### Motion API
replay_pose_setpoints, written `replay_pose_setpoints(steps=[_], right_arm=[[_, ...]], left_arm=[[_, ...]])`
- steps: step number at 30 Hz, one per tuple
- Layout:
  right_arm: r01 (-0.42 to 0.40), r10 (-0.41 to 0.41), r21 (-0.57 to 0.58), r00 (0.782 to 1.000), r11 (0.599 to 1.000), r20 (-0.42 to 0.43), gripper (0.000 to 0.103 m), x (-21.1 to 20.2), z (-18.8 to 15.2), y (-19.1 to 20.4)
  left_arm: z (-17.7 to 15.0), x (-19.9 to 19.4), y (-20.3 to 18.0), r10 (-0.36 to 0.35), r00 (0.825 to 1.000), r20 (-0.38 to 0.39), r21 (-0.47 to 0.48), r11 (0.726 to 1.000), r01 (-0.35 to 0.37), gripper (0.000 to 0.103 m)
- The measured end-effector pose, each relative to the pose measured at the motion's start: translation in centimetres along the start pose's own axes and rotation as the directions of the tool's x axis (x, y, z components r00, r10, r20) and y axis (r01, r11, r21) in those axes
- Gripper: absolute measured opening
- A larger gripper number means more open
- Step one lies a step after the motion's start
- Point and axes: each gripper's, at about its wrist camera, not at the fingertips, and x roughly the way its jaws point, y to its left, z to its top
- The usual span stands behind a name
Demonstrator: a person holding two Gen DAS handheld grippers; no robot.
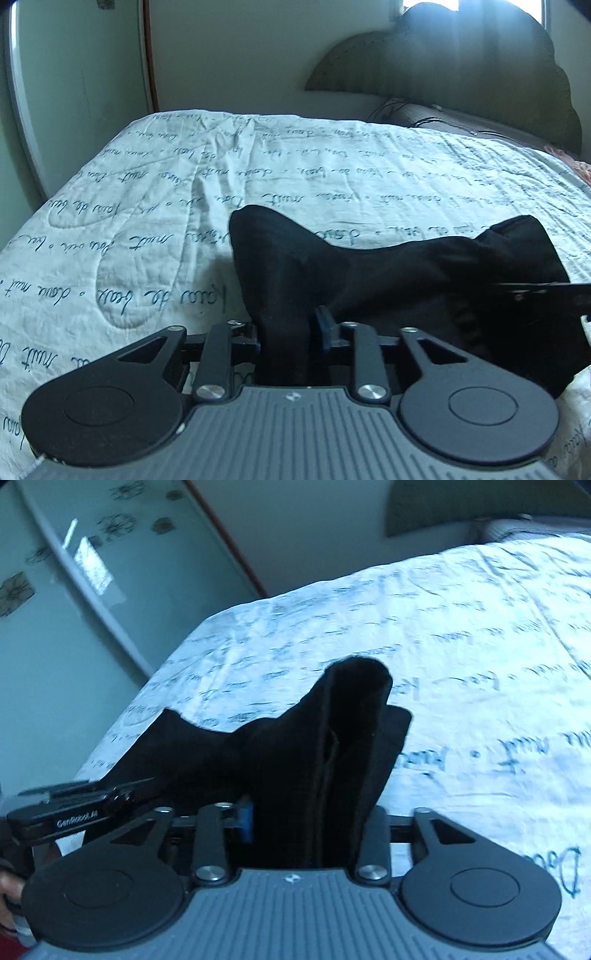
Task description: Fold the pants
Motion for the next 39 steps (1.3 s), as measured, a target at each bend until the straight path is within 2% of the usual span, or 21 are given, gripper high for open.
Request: replay_pose_setpoints(steps=[4,6,8,10,12,14,15,16,18,20,23,26,31,34,39], right_arm=[[0.041,-0.041,0.026,0.999,0.999,0.016,0.055,-1.7,-0.5,-0.6],[0.146,-0.146,-0.002,0.988,0.989,0.052,0.071,-3.1,-1.0,0.0],[0.273,-0.266,-0.044,0.956,0.961,0.127,0.072,-4.9,-2.0,1.3],[0.303,-0.276,-0.107,0.938,0.947,0.211,0.072,-6.8,-3.3,2.9],[0.274,-0.226,-0.176,0.941,0.946,0.252,0.074,-8.1,-4.9,4.5],[0.236,-0.183,-0.205,0.951,0.95,0.247,0.082,-8.5,-6.1,5.4],[0.222,-0.175,-0.205,0.958,0.953,0.226,0.087,-7.9,-6.2,5.9],[0.224,-0.184,-0.211,0.964,0.951,0.194,0.088,-7.1,-6.2,6.1],[0.296,-0.266,-0.237,0.952,0.925,0.148,0.088,-5.1,-6.5,6.2],[0.369,-0.346,-0.236,0.929,0.899,0.133,0.088,-4.5,-6.8,6.3],[0.347,-0.317,-0.198,0.933,0.917,0.168,0.088,-6.4,-7.6,7.0],[0.337,-0.302,-0.202,0.935,0.92,0.185,0.09,-8.8,-8.7,7.7],[0.264,-0.226,-0.234,0.958,0.936,0.175,0.092,-12.7,-10.3,10.0],[0.217,-0.176,-0.252,0.969,0.943,0.173,0.098,-15.6,-11.5,11.6],[0.153,-0.121,-0.353,0.986,0.923,0.111,0.099,-19.2,-13.5,14.9]], left_arm=[[-0.6,-0.8,0.8,0.036,0.999,0.002,0.004,0.999,-0.036,0.047],[-1.2,-1.6,1.3,0.06,0.998,0.006,-0.009,0.998,-0.06,0.059],[-2.1,-2.7,2.0,0.075,0.997,-0.002,-0.037,0.996,-0.075,0.066],[-3.1,-3.7,2.6,0.053,0.998,-0.022,-0.086,0.995,-0.055,0.068],[-4.0,-4.4,3.1,0.02,0.999,-0.032,-0.131,0.991,-0.024,0.068],[-4.5,-4.6,2.9,0.038,0.999,-0.03,-0.139,0.989,-0.042,0.07],[-4.7,-4.5,2.6,0.059,0.998,-0.027,-0.126,0.99,-0.061,0.072],[-4.7,-4.4,2.3,0.081,0.996,-0.026,-0.107,0.991,-0.084,0.073],[-4.8,-4.8,1.9,0.112,0.994,-0.018,-0.083,0.99,-0.113,0.074],[-4.8,-5.7,1.6,0.126,0.992,0.007,-0.067,0.99,-0.126,0.073],[-5.3,-6.8,1.3,0.149,0.989,0.021,-0.048,0.988,-0.148,0.075],[-6.0,-7.9,1.2,0.139,0.99,0.014,-0.067,0.988,-0.138,0.076],[-7.6,-9.8,1.3,0.105,0.994,-0.012,-0.102,0.989,-0.106,0.082],[-8.9,-10.9,1.4,0.096,0.995,-0.025,-0.119,0.988,-0.098,0.085],[-10.7,-11.9,1.4,0.087,0.995,-0.057,-0.125,0.988,-0.094,0.086]])
